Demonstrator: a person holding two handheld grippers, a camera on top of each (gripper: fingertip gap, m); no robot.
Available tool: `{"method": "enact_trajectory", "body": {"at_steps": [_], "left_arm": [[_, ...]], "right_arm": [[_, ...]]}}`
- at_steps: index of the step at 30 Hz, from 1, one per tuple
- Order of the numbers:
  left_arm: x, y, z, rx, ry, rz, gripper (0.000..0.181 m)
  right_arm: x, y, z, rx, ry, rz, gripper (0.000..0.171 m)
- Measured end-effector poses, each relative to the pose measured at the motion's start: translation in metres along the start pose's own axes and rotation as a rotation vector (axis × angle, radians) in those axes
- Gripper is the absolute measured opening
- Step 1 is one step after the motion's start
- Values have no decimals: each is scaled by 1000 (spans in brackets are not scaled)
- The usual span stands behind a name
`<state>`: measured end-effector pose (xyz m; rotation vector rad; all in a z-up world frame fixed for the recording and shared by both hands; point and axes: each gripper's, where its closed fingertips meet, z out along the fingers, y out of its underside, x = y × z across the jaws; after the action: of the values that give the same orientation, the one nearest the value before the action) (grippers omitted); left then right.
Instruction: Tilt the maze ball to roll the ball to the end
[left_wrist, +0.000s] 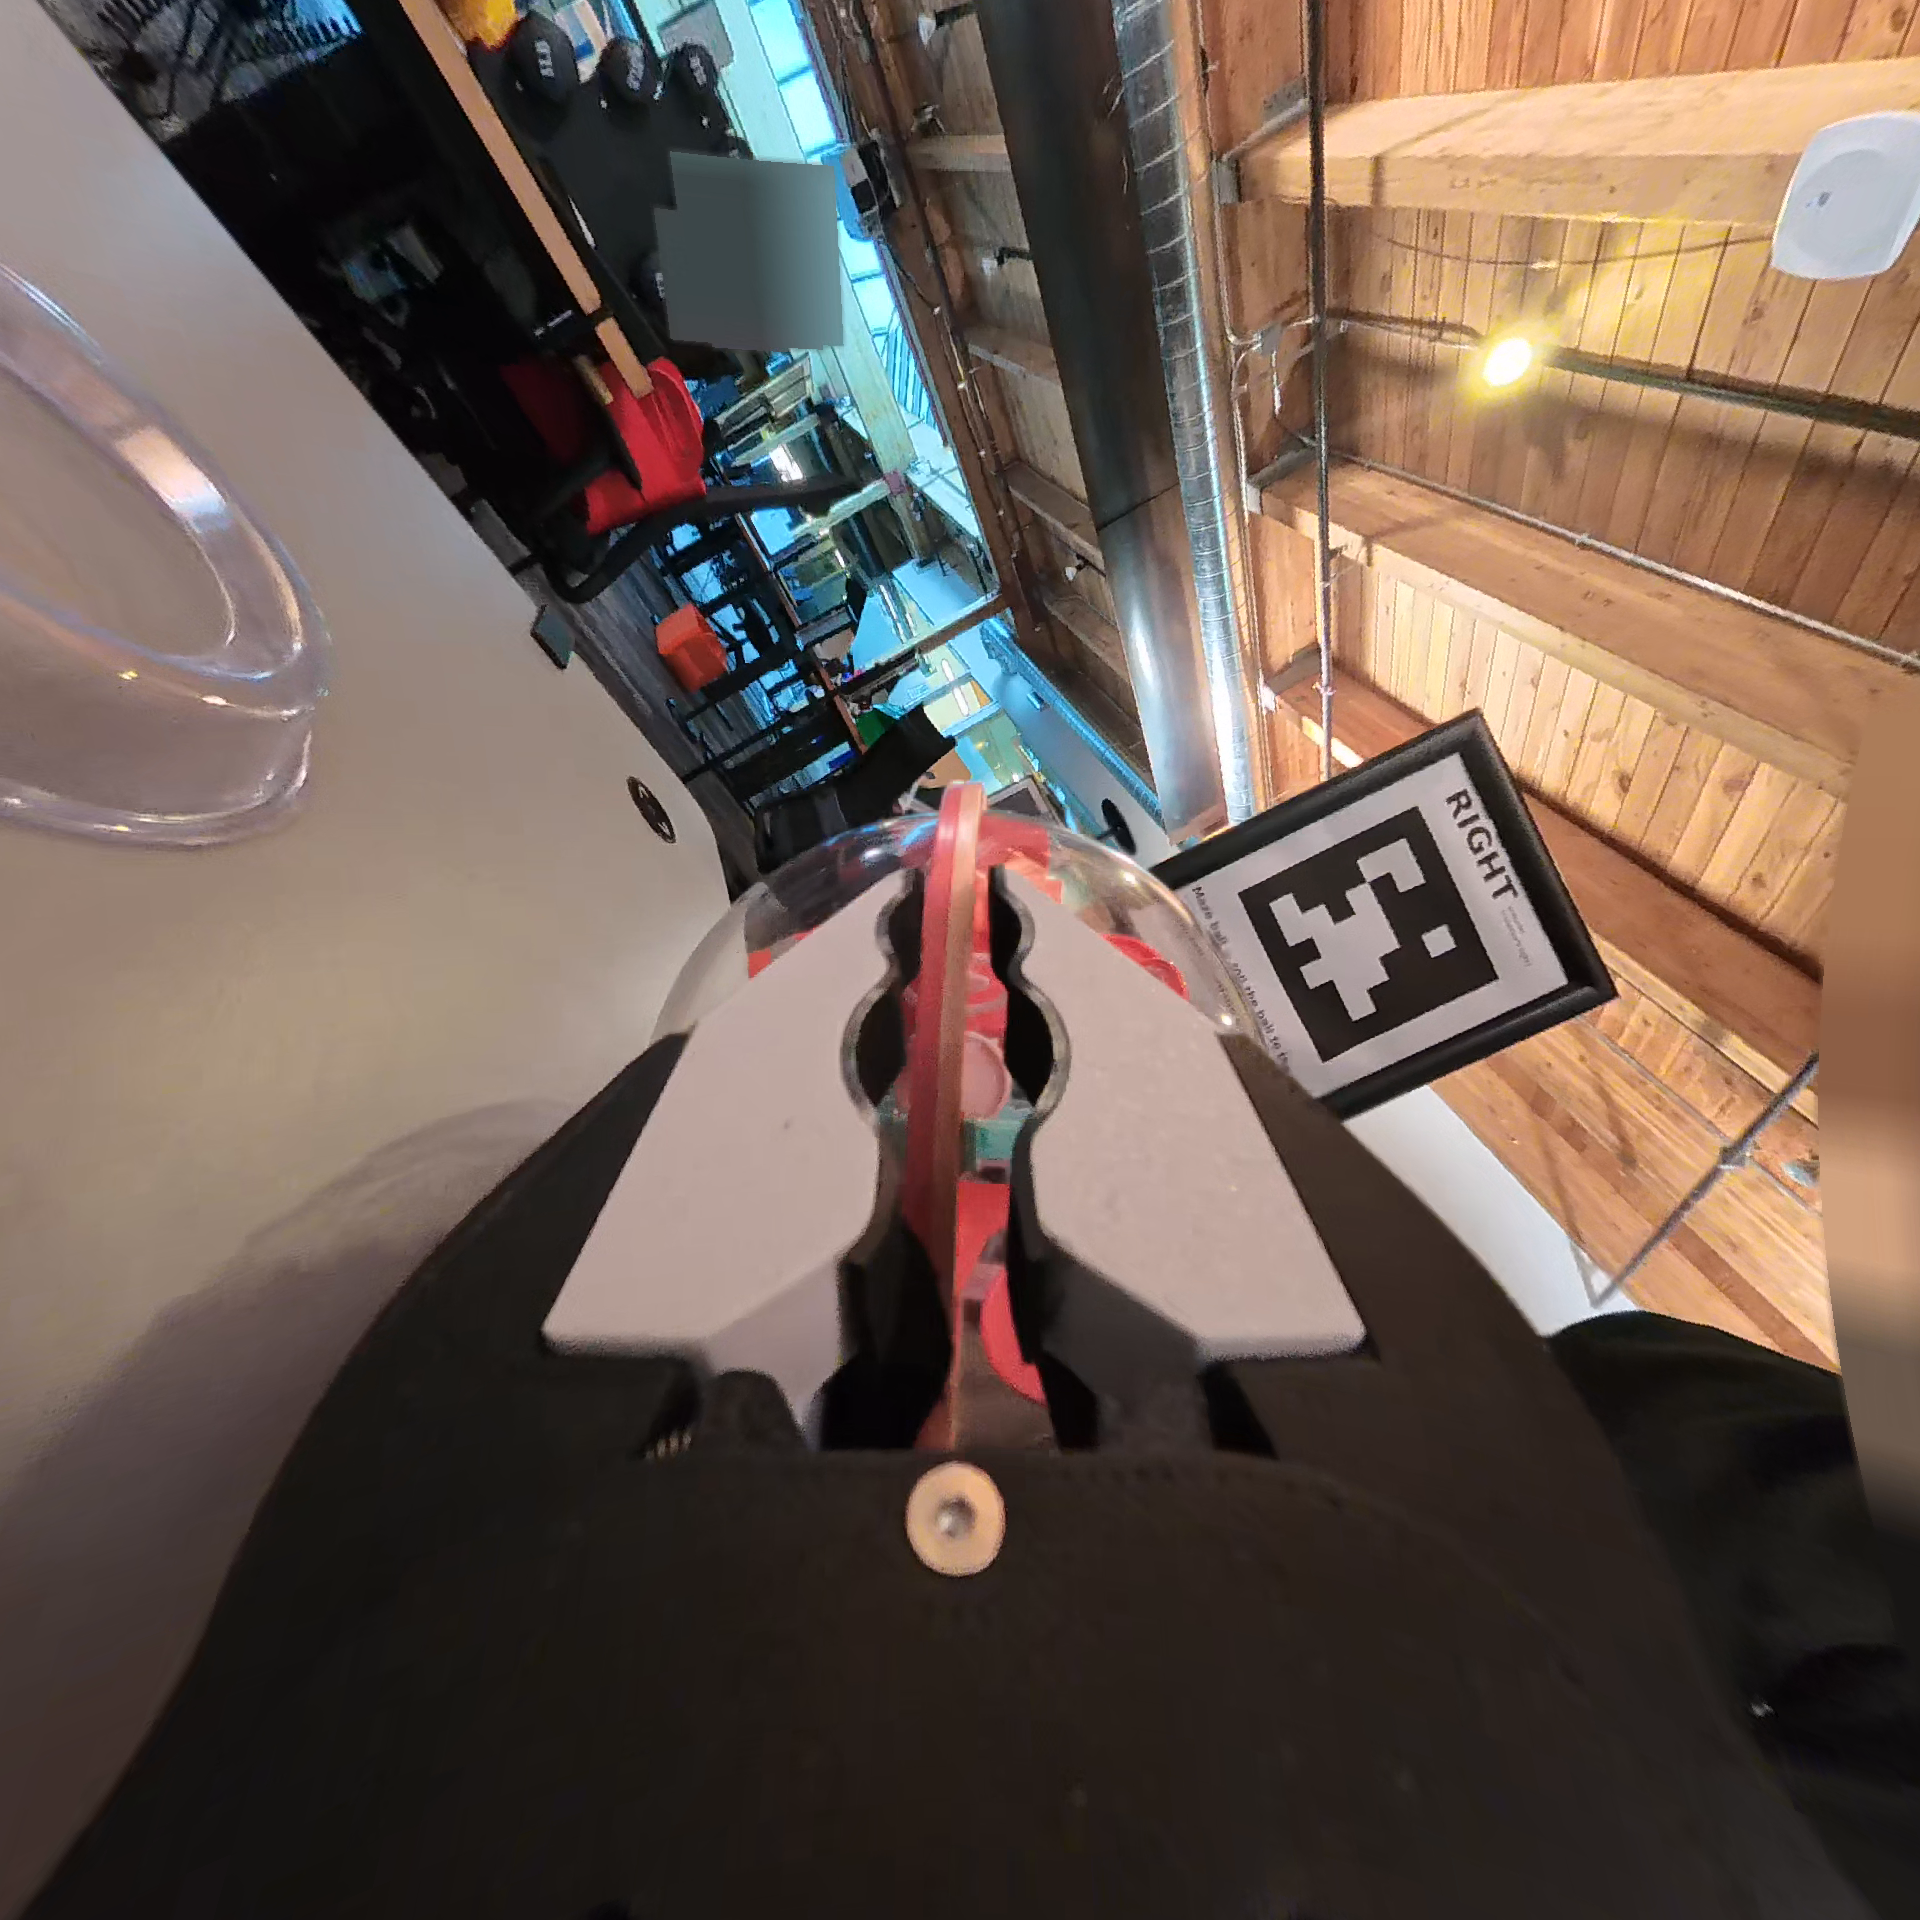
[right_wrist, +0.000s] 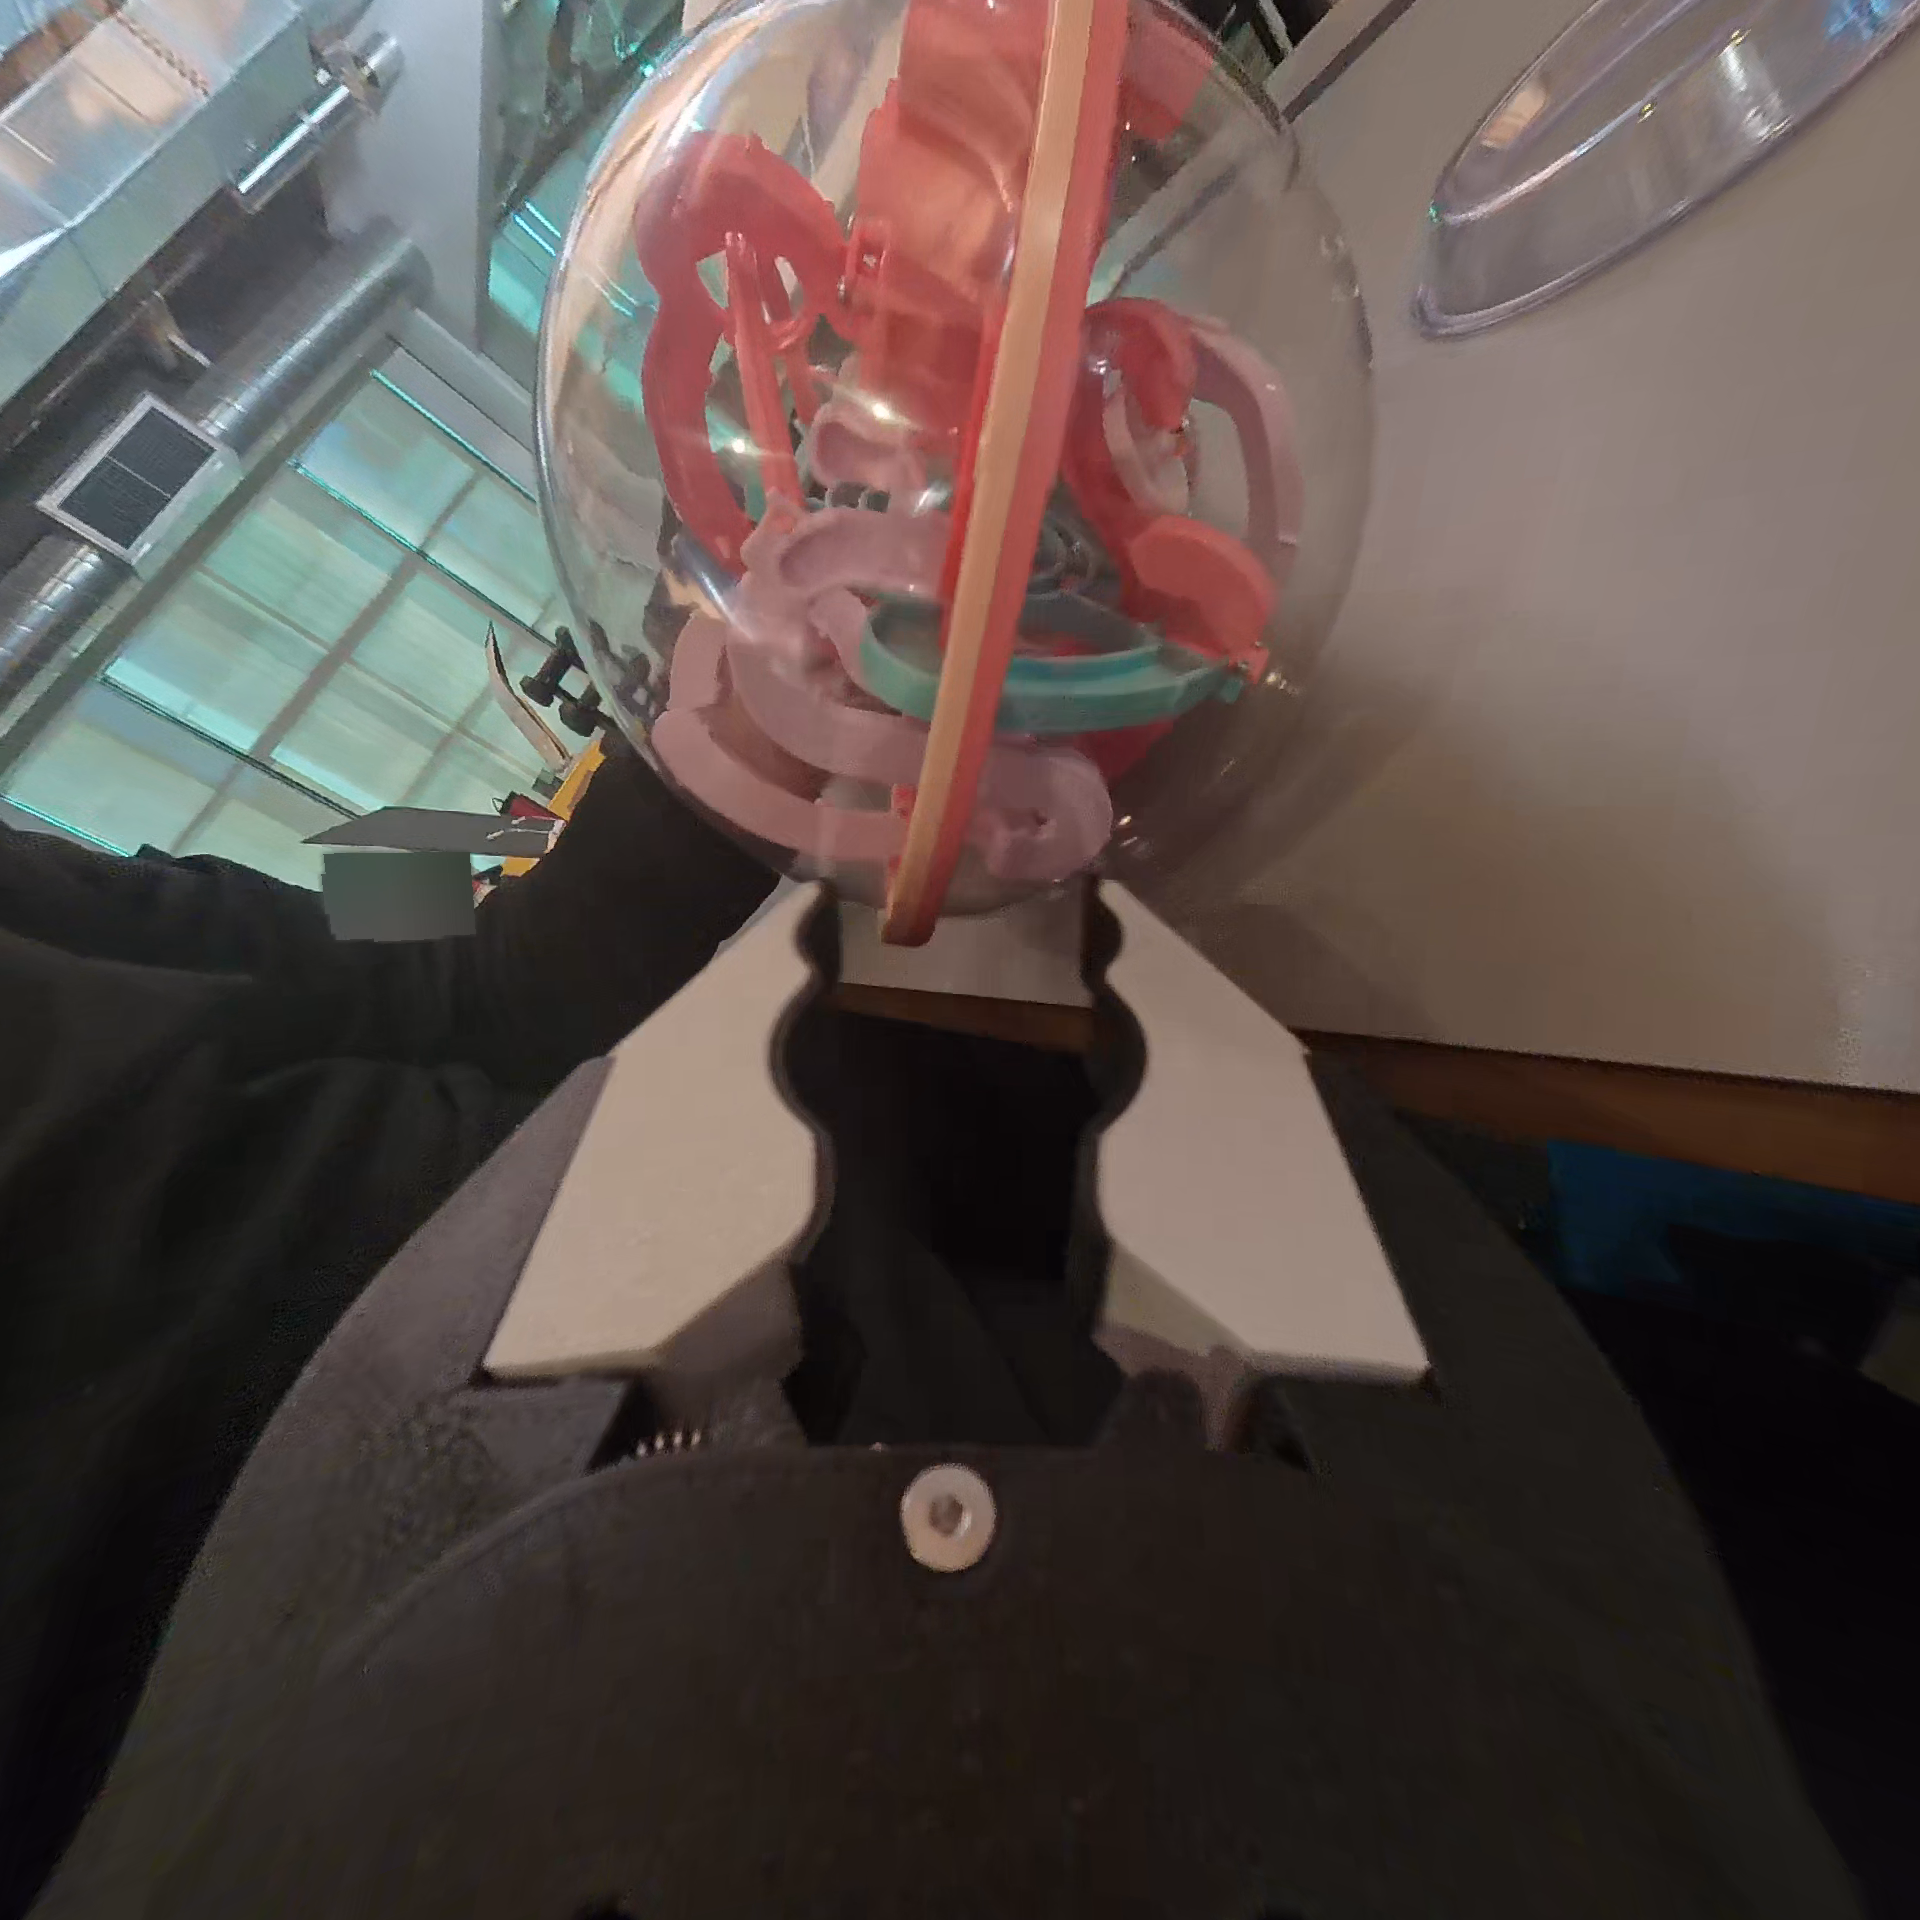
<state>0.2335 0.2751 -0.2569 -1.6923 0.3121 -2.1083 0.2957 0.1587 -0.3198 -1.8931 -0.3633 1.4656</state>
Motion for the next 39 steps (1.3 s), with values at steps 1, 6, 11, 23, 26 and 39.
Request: {"method": "enact_trajectory", "body": {"at_steps": [1, 6, 11, 23, 26, 39], "left_arm": [[1, 0, -2, 0, 1, 4, 8], [6, -4, -4, 6, -12, 36, 7], [4, -5, -8, -1, -42, 51, 8], [-1, -9, -11, -60, -186, 184, 7], [-3, -10, -8, -65, -200, 185, 7], [-13, -4, 5, -155, -207, 171, 8]], "right_arm": [[0, 0, -1, 8, 1, -6, 34], [3, -3, 0, 18, 34, -30, 9], [2, -6, 0, 62, -6, 37, 7], [5, -21, -11, -34, 235, -245, 88], [4, -37, -16, -121, 461, -677, 124], [15, -58, 26, -459, 386, -947, 151]]}}
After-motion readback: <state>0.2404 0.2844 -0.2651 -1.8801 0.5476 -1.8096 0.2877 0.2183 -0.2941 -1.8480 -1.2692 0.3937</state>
